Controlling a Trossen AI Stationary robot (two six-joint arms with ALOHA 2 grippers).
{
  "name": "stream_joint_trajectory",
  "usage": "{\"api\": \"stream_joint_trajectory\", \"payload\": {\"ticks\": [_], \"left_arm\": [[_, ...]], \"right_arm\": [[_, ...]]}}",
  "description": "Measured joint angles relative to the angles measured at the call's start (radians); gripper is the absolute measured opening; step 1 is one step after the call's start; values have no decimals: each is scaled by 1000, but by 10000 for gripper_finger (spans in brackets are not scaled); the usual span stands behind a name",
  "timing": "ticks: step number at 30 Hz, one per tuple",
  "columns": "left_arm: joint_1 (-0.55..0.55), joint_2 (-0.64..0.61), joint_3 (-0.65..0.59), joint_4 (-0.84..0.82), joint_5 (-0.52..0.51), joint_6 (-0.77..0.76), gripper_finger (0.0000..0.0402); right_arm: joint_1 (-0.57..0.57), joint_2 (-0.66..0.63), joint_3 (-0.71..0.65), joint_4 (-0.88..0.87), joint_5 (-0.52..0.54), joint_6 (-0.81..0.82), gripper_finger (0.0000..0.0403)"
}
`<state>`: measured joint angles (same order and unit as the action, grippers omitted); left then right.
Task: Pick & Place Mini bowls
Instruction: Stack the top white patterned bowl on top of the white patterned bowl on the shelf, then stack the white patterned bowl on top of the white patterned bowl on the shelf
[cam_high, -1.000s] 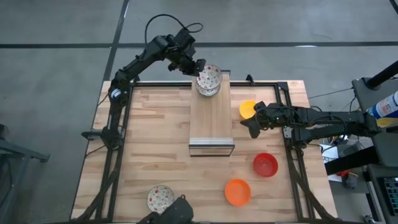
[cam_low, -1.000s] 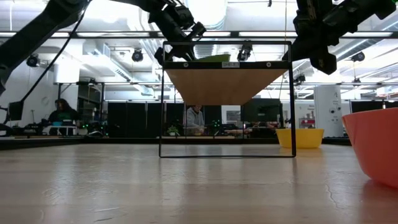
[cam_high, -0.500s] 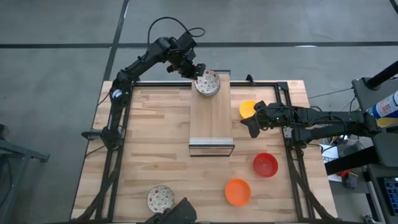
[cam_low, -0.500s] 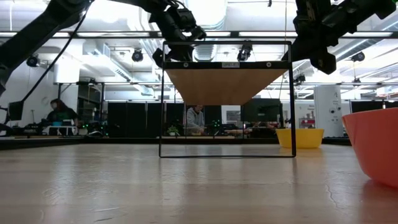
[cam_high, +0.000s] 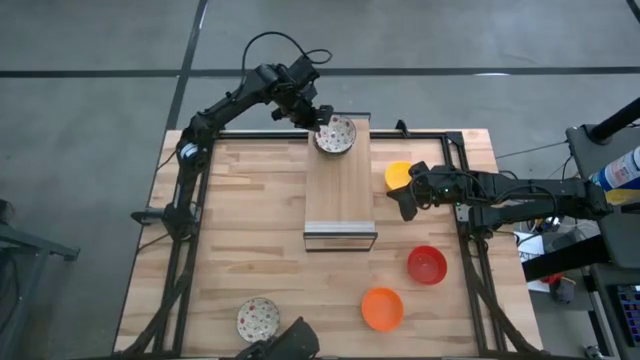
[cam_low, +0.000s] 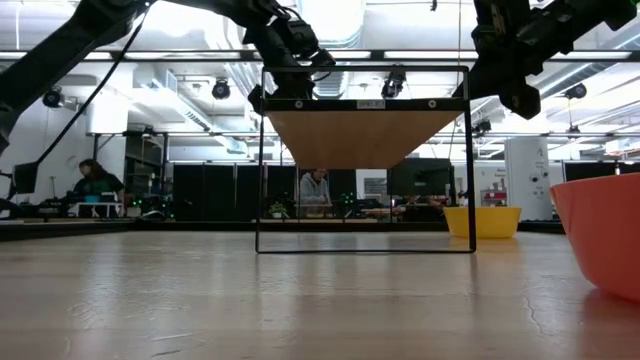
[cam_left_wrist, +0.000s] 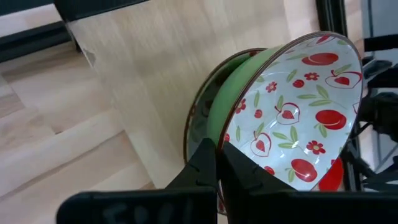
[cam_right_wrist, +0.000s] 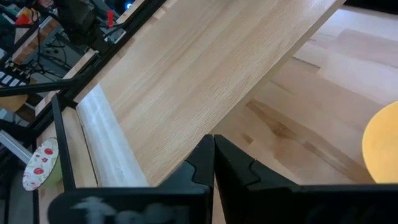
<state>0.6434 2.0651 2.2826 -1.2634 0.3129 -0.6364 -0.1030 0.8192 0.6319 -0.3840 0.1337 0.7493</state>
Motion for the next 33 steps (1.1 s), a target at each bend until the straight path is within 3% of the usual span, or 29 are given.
{"api": "stream_joint_trajectory", "payload": {"ticks": [13,21,33], "left_arm": [[-5,-2,0,-2,9,-4,85],[-9,-44,0,-2,66,57,89],[-42,-101,2,-22,10,126,90]], "right_arm": [[0,0,0,0,1,-12,9],[0,0,0,0,4,-11,9],[0,0,0,1,23,-4,9]]}}
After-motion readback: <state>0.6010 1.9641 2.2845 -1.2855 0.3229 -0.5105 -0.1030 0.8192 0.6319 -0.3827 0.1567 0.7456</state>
